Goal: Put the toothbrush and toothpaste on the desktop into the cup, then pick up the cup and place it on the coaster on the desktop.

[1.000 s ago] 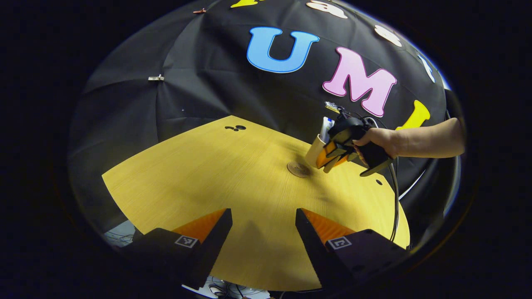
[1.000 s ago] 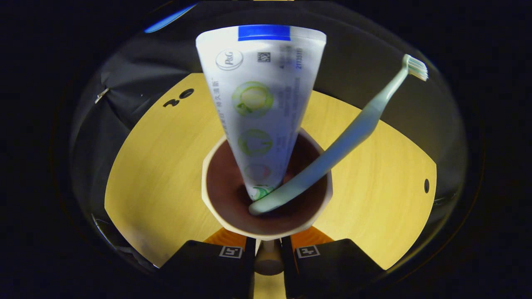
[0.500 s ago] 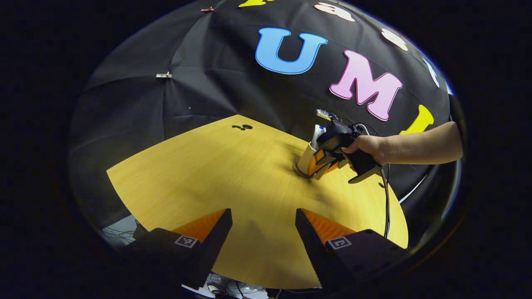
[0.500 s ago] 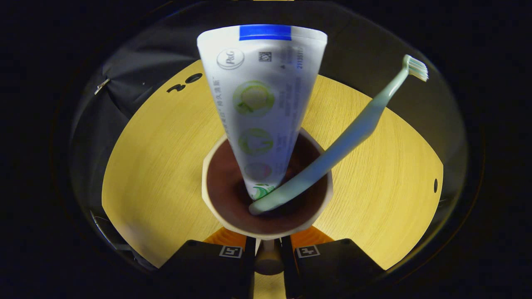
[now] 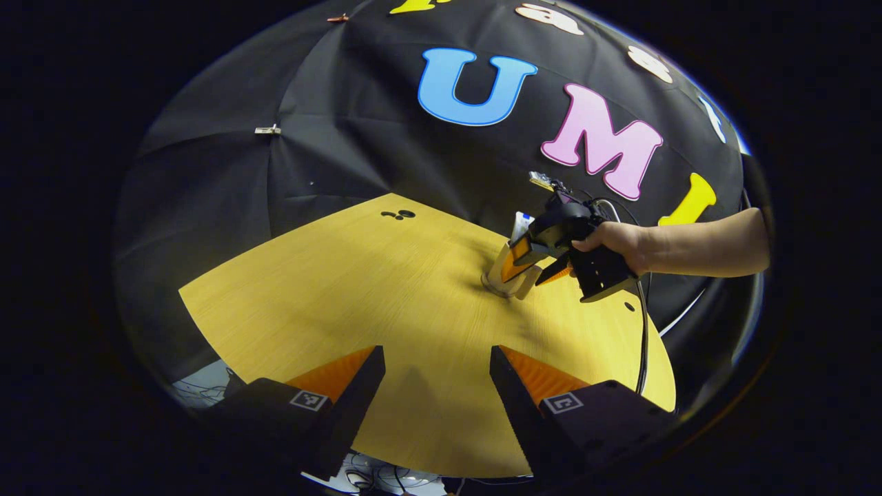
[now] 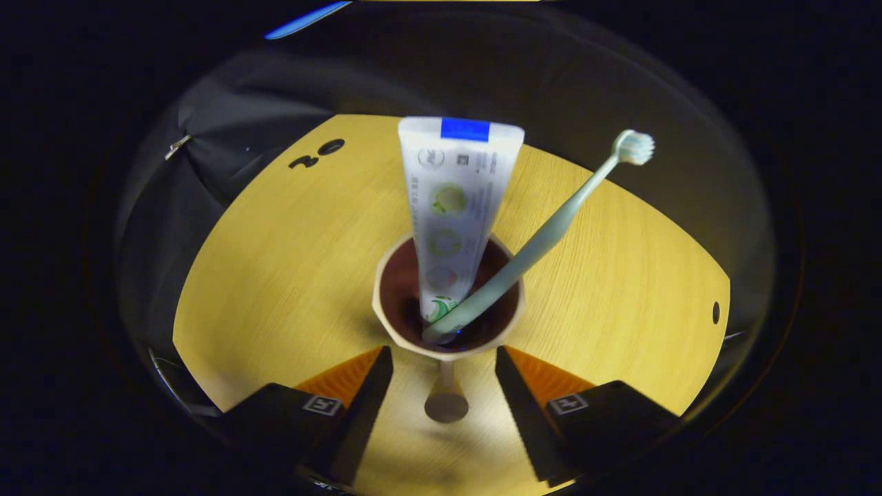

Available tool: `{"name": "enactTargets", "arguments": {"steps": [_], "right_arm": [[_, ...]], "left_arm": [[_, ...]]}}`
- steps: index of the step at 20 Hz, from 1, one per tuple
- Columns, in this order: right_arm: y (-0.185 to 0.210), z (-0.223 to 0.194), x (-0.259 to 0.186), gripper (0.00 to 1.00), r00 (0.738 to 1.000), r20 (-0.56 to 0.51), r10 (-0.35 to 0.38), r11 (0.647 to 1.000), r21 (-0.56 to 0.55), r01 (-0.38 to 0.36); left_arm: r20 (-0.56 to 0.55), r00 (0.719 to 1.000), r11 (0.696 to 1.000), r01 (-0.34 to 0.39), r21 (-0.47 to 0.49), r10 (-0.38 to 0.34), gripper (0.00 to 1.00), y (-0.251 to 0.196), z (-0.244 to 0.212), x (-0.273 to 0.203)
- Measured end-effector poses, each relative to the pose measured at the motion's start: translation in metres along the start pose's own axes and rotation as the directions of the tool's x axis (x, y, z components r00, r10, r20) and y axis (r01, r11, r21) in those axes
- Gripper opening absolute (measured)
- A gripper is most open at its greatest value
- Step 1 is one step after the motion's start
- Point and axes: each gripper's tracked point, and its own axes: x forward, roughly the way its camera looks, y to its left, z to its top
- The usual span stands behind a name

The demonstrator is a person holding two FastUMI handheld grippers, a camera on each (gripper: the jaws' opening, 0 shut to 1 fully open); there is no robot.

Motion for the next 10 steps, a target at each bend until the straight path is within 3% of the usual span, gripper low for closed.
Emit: {"name": "enactTargets", "arguments": {"steps": [1, 5, 10], "right_arm": [[0.000, 0.003, -0.013, 0.99, 1.000, 0.027, 0.008, 1.000, 0.014, -0.008], [-0.009, 0.010, -0.087, 0.98, 0.984, 0.176, 0.009, 0.997, 0.073, -0.022], [-0.031, 0.012, -0.201, 0.98, 0.911, 0.409, -0.050, 0.999, 0.032, 0.040]], "left_arm": [[0.009, 1.000, 1.000, 0.009, 0.010, -0.009, 0.98, -0.005, 0.005, -0.003], [0.059, 0.996, 0.997, 0.057, 0.054, -0.060, 0.97, -0.031, 0.035, -0.015], [0.148, 0.979, 0.984, 0.124, 0.132, -0.143, 0.97, -0.073, 0.074, -0.038]]}}
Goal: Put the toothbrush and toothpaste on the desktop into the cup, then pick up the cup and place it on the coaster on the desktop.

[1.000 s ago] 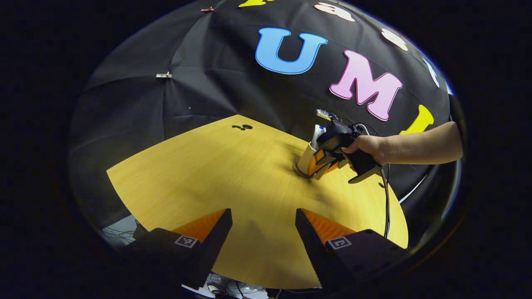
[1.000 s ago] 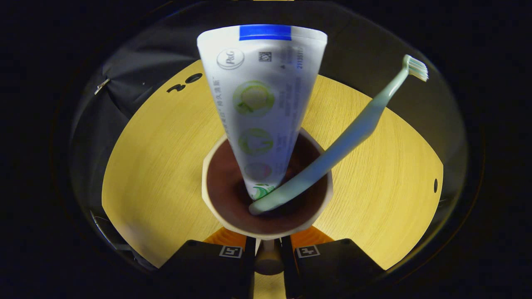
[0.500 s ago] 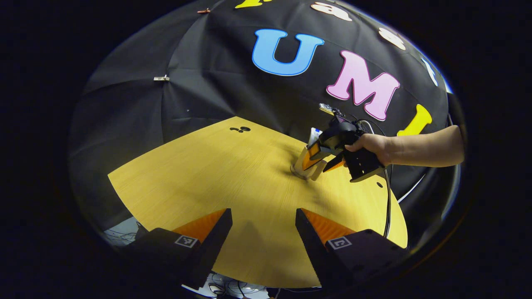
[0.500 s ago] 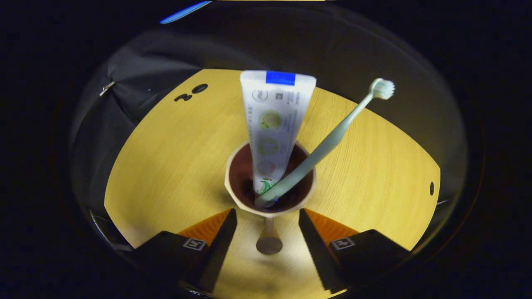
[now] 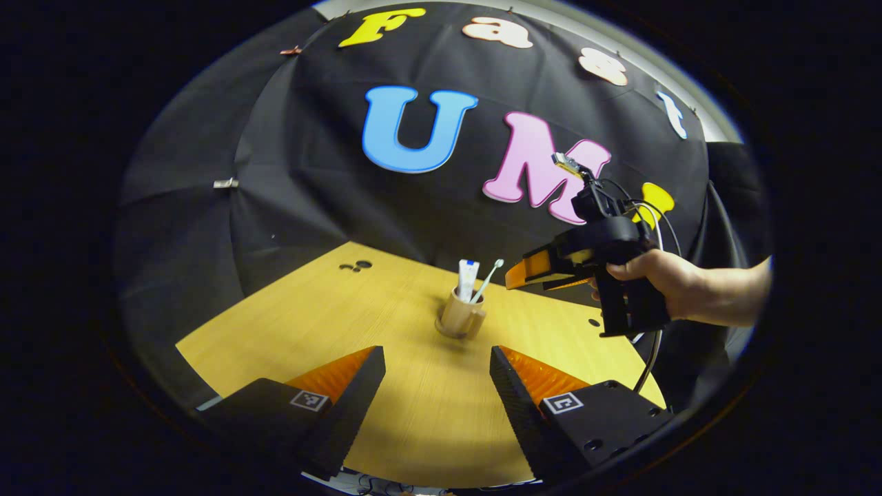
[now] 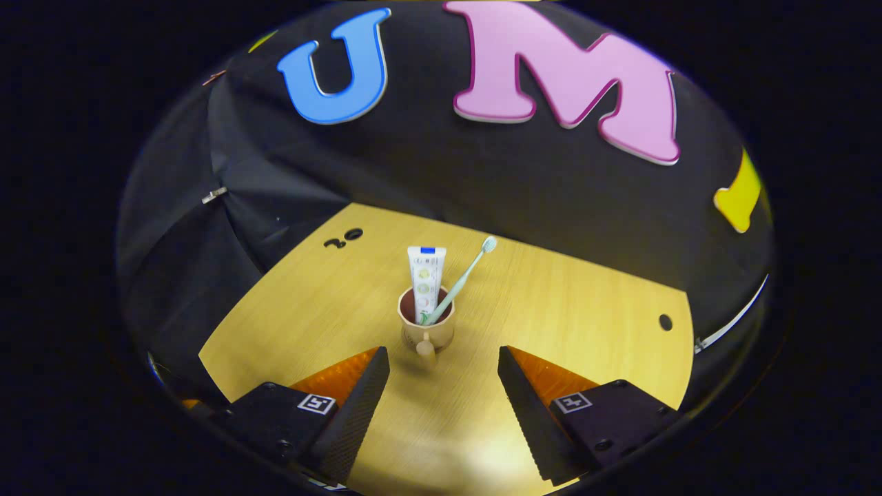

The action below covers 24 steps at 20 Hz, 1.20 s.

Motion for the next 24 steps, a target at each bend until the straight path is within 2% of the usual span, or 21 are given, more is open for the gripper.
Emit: {"name": "enactTargets", "arguments": {"steps": [3, 5, 8, 11, 14, 17, 21, 24], "right_arm": [[-0.008, 0.016, -0.064, 0.98, 0.990, 0.141, -0.030, 0.999, 0.015, 0.028], [-0.013, 0.020, -0.105, 0.98, 0.970, 0.235, -0.064, 0.998, 0.032, 0.058], [-0.021, 0.013, -0.168, 0.98, 0.926, 0.356, -0.127, 0.991, 0.095, 0.099], [-0.025, -0.006, -0.216, 0.97, 0.877, 0.443, -0.184, 0.980, 0.148, 0.131], [-0.029, -0.035, -0.250, 0.97, 0.846, 0.476, -0.239, 0.965, 0.214, 0.152], [-0.030, -0.063, -0.282, 0.98, 0.811, 0.503, -0.299, 0.944, 0.282, 0.173], [-0.027, -0.097, -0.316, 0.97, 0.757, 0.530, -0.383, 0.917, 0.317, 0.242], [-0.012, -0.096, -0.328, 0.99, 0.717, 0.595, -0.362, 0.929, 0.289, 0.229]], "left_arm": [[0.042, 0.999, 0.999, 0.033, 0.039, -0.034, 0.97, -0.026, 0.021, -0.010], [0.068, 0.997, 0.999, 0.020, 0.045, -0.023, 0.97, -0.036, 0.033, -0.021], [0.107, 0.992, 0.997, 0.057, 0.056, -0.063, 0.97, -0.058, 0.045, -0.042], [0.142, 0.983, 0.988, 0.099, 0.122, -0.117, 0.97, -0.073, 0.055, -0.061], [0.202, 0.969, 0.982, 0.111, 0.154, -0.141, 0.97, -0.074, 0.071, -0.080], [0.245, 0.959, 0.984, 0.108, 0.143, -0.141, 0.97, -0.074, 0.080, -0.099], [0.268, 0.950, 0.981, 0.121, 0.149, -0.158, 0.96, -0.074, 0.080, -0.119], [0.265, 0.950, 0.979, 0.130, 0.155, -0.168, 0.97, -0.073, 0.076, -0.123]]}}
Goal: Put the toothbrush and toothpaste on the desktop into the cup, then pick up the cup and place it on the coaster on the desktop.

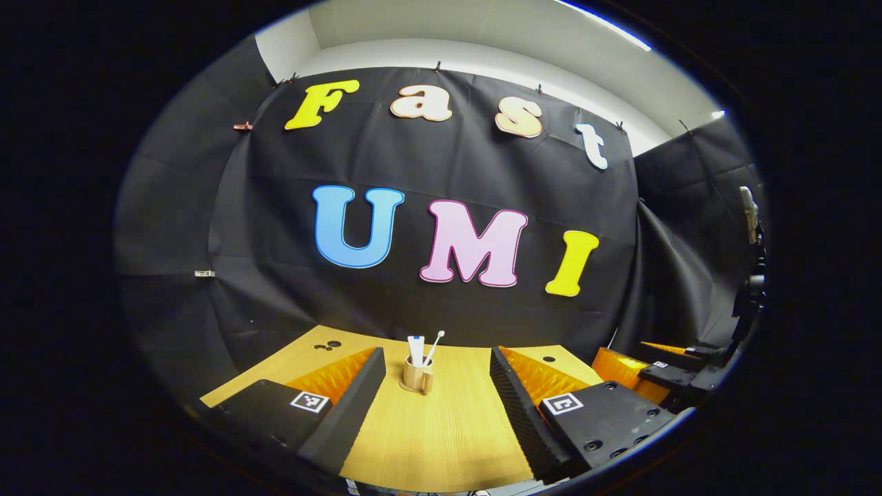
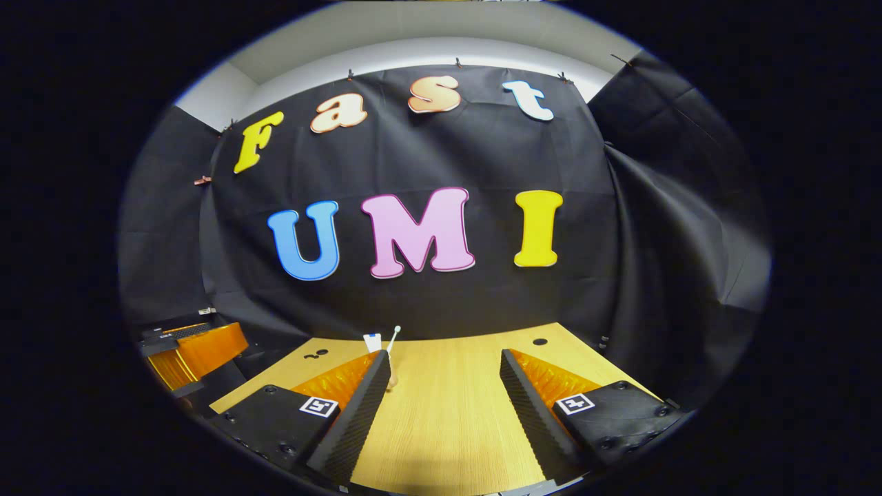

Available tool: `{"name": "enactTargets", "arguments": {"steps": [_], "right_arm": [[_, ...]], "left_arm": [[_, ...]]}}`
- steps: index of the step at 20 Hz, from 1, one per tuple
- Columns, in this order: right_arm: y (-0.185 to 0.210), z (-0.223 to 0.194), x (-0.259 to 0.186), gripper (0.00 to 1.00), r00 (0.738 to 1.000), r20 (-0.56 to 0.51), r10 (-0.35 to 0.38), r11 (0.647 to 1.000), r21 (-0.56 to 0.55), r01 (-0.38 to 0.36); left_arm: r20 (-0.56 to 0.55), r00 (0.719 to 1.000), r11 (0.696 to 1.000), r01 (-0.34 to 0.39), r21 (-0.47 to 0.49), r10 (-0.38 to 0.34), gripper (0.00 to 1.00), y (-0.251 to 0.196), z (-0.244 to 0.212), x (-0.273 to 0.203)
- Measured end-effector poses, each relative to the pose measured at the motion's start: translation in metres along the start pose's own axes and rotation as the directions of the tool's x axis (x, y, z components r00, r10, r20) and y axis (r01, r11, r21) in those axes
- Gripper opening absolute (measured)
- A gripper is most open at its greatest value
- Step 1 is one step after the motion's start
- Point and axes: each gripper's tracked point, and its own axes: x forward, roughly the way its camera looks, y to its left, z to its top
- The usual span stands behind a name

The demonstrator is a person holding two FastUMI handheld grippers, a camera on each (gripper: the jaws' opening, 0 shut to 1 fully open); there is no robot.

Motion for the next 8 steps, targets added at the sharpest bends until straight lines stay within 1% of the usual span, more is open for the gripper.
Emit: {"name": "enactTargets", "arguments": {"steps": [2, 6, 8], "right_arm": [[-0.001, -0.006, -0.002, 0.98, 1.000, 0.013, 0.004, 1.000, -0.016, -0.004], [0.000, -0.018, 0.002, 0.98, 1.000, -0.017, 0.000, 1.000, -0.023, 0.000], [0.000, -0.022, 0.004, 0.98, 0.999, -0.037, -0.007, 1.000, -0.011, 0.007]], "left_arm": [[-0.006, 1.000, 1.000, 0.001, -0.005, -0.001, 0.97, 0.001, -0.001, 0.000], [0.007, 1.000, 1.000, -0.008, -0.001, 0.008, 0.97, 0.005, 0.000, 0.001], [-0.005, 1.000, 1.000, -0.008, -0.002, 0.008, 0.97, 0.006, -0.003, 0.003]]}}
